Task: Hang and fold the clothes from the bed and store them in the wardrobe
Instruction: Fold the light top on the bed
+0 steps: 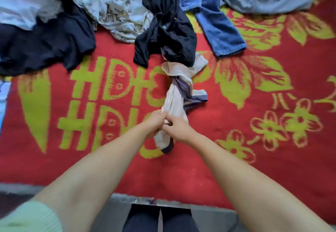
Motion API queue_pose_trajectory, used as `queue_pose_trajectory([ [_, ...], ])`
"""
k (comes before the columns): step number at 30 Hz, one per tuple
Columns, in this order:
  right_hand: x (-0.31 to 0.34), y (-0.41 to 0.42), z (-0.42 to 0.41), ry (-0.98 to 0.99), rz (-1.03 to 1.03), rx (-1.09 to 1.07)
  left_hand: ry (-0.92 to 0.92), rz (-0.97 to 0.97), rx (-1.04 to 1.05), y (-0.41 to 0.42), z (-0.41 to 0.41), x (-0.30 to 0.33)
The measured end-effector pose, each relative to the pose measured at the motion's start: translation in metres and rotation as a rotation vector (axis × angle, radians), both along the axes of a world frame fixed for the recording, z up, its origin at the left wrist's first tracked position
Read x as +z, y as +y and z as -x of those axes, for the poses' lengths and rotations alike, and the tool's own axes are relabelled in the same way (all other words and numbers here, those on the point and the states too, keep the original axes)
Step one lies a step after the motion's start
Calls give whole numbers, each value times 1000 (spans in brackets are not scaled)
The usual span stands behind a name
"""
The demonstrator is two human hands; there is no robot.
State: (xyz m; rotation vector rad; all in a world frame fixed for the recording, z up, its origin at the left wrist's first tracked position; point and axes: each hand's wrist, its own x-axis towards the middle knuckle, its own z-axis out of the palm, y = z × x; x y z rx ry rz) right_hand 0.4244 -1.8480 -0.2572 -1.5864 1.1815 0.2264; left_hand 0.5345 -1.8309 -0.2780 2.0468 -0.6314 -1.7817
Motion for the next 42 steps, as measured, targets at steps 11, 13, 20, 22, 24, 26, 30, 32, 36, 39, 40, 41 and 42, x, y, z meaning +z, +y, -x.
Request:
queue_pose_trajectory([
  [11,145,5,17,-455,94,-241,369,408,214,28,-52,163],
  [13,162,-1,20,-464,80,-343,440,482,250,26,-62,184],
  [20,220,-1,9,-613,-321,-202,663,495,254,21,-83,238],
  [22,236,-3,6,-612,-209,-251,577,502,241,17,-91,250],
  [24,252,-9,6,-568,-87,-327,453,476,156,15,-96,262],
  [26,267,-13,9,-544,-10,-425,393,415,0,17,-96,274],
  [30,284,-15,9,-537,129,-583,276,378,-89,16,-88,289],
  [32,290,-15,14,-605,110,-628,272,414,-90,13,-83,296],
  [36,296,-7,22,-597,-65,-251,362,557,-88,14,-73,308],
  [39,296,-7,11,-499,278,-324,370,558,-227,15,-62,318],
  [40,297,-9,12,-500,357,-426,307,528,-254,14,-57,322],
  [41,299,-13,14,-534,382,-512,206,505,-289,13,-52,326],
  [42,302,-15,18,-577,378,-562,56,496,-349,12,-48,330],
])
